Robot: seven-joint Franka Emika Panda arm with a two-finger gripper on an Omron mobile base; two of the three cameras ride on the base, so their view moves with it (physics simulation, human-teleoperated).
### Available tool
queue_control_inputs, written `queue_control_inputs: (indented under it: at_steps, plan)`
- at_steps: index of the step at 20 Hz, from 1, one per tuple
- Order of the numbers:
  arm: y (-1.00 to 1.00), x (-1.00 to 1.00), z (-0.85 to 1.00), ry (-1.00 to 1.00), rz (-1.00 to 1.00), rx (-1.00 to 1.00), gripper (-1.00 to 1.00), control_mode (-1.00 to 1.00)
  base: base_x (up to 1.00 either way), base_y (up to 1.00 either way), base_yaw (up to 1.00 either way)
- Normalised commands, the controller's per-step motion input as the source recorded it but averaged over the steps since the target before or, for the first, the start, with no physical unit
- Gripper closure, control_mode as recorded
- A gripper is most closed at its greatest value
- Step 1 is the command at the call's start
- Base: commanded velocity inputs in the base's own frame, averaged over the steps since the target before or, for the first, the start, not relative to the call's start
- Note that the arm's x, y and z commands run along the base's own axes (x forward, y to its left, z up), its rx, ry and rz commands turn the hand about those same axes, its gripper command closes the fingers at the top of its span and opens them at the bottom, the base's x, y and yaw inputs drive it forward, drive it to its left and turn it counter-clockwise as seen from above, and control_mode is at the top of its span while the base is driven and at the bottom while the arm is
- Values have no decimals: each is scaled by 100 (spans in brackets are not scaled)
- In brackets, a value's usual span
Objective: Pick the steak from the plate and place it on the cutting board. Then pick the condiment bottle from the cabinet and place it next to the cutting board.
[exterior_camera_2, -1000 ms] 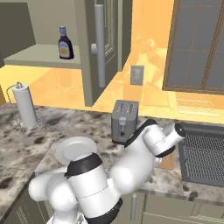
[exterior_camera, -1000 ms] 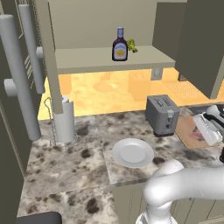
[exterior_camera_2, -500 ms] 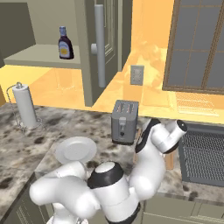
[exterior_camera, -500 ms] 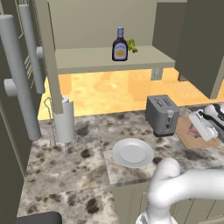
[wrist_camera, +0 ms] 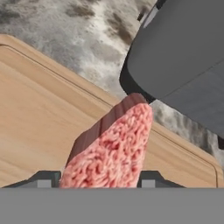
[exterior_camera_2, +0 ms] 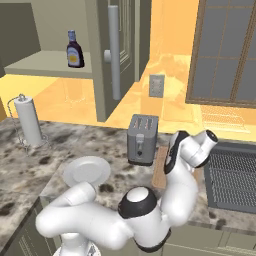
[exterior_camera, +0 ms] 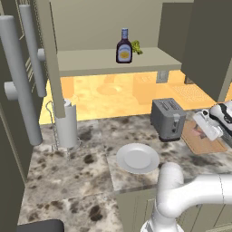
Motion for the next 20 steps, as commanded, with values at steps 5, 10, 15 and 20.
queue_control_inputs:
  at_steps: [5, 10, 15, 20]
  plan:
    - [-28, 15, -31, -3, 7, 0, 100, -100, 0, 0, 0]
    - [-23, 0, -51, -7, 6, 0, 100, -100, 0, 0, 0]
    - [-21, 0, -58, -7, 5, 0, 100, -100, 0, 0, 0]
    - [-11, -6, -68, -7, 6, 0, 100, -100, 0, 0, 0]
